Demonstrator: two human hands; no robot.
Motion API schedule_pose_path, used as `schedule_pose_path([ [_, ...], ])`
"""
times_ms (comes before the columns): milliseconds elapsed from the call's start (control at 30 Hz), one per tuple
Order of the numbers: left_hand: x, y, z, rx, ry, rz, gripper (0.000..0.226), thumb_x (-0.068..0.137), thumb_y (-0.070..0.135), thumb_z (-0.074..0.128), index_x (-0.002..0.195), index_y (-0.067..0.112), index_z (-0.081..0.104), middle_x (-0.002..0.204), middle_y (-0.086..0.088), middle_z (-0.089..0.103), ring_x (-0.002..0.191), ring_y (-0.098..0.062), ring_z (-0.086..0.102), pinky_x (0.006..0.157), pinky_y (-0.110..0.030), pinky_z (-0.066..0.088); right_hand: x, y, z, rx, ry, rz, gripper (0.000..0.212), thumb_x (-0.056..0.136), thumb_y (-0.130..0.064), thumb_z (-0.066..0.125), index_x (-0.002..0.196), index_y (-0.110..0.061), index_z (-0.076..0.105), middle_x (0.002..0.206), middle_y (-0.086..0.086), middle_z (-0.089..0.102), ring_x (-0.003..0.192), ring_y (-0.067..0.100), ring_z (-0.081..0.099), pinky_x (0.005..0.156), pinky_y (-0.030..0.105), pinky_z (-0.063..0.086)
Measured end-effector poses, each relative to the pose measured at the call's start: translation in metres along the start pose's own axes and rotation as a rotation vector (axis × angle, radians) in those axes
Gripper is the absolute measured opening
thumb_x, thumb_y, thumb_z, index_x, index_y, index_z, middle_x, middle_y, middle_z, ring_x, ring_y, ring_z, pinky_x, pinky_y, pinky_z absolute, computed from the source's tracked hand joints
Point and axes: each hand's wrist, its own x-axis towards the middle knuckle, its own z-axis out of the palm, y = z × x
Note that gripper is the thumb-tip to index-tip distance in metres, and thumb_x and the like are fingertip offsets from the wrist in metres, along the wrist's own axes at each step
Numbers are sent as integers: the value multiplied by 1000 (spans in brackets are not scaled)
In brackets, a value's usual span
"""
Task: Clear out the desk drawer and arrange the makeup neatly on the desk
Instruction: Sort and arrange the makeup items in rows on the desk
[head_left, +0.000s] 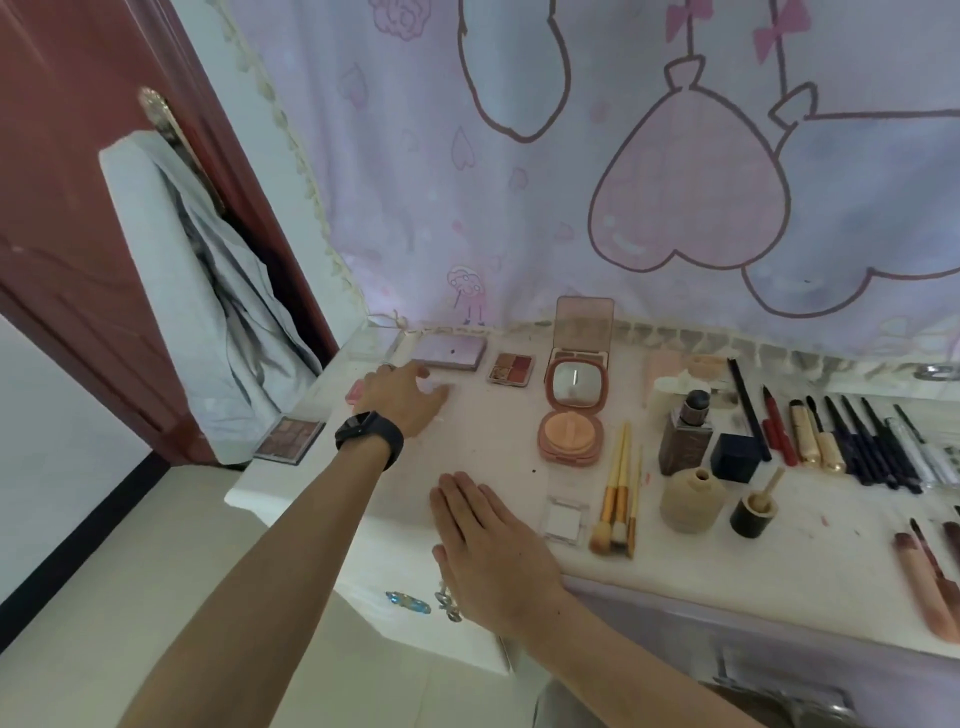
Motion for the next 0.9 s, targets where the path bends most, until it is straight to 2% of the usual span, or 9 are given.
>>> schedule_pose_path([
  [133, -11, -16, 7, 32, -30, 43, 62, 84, 74, 54, 132, 34, 57, 130, -13, 59, 123, -31, 51, 95, -40, 42, -1, -1, -4, -12, 15, 5, 57, 99, -40, 50, 144, -6, 53, 147, 14, 54, 138, 27, 50, 112, 38, 43],
  [233, -17, -16, 12, 18, -31, 34, 66, 79, 76, 58, 131, 34, 57, 130, -12, 58, 119, -30, 54, 93, -41, 47, -1, -1, -6, -23, 28, 5, 56, 98, -41, 54, 142, -6, 56, 146, 13, 56, 136, 26, 52, 111, 38, 44],
  [300, -19, -16, 14, -27, -11, 17, 62, 80, 72, 60, 129, 34, 57, 126, -12, 59, 113, -31, 57, 90, -41, 51, -1, -2, -6, -29, 29, -4, 57, 98, -40, 53, 144, -6, 54, 147, 14, 54, 137, 26, 51, 112, 38, 43],
  [400, -23, -15, 19, -59, 16, 21, 55, 84, 63, 60, 129, 33, 56, 119, -12, 64, 112, -32, 56, 93, -44, 49, -2, -3, -5, -23, 43, -5, 56, 99, -40, 52, 144, -7, 54, 147, 13, 54, 138, 26, 51, 113, 38, 43],
  [500, -28, -17, 21, -103, 45, 18, 53, 81, 57, 64, 128, 31, 59, 115, -7, 68, 108, -27, 59, 89, -36, 49, -1, -3, -4, -22, 65, -4, 56, 99, -40, 53, 143, -7, 55, 146, 13, 55, 137, 26, 51, 112, 38, 44],
  [567, -34, -20, 18, -184, 62, 6, 50, 79, 54, 70, 123, 31, 64, 116, -3, 69, 105, -23, 63, 81, -28, 46, -2, -3, -4, -24, 71, -7, 56, 100, -40, 51, 144, -6, 54, 147, 13, 55, 137, 26, 51, 112, 39, 44],
  [700, -52, -33, 10, -525, 46, -59, 44, 80, 52, 74, 119, 31, 68, 121, 1, 66, 107, -19, 61, 82, -24, 43, -3, -4, 0, -44, 99, -17, 55, 101, -39, 48, 145, -6, 52, 147, 14, 54, 138, 27, 50, 113, 39, 43],
  [800, -71, -41, 4, -693, 44, -76, 38, 79, 50, 75, 113, 34, 70, 114, 5, 69, 101, -12, 63, 72, -17, 42, -3, -4, 1, -48, 135, -28, 54, 99, -39, 53, 140, -5, 57, 142, 14, 59, 133, 27, 55, 110, 38, 46],
  [900, -94, -43, -1, -793, 68, -64, 33, 75, 49, 77, 105, 37, 72, 106, 13, 70, 101, -6, 64, 73, -16, 43, -2, 1, -3, -16, 173, -98, 46, 94, -37, 63, 130, -8, 67, 131, 9, 68, 123, 22, 63, 105, 33, 49],
])
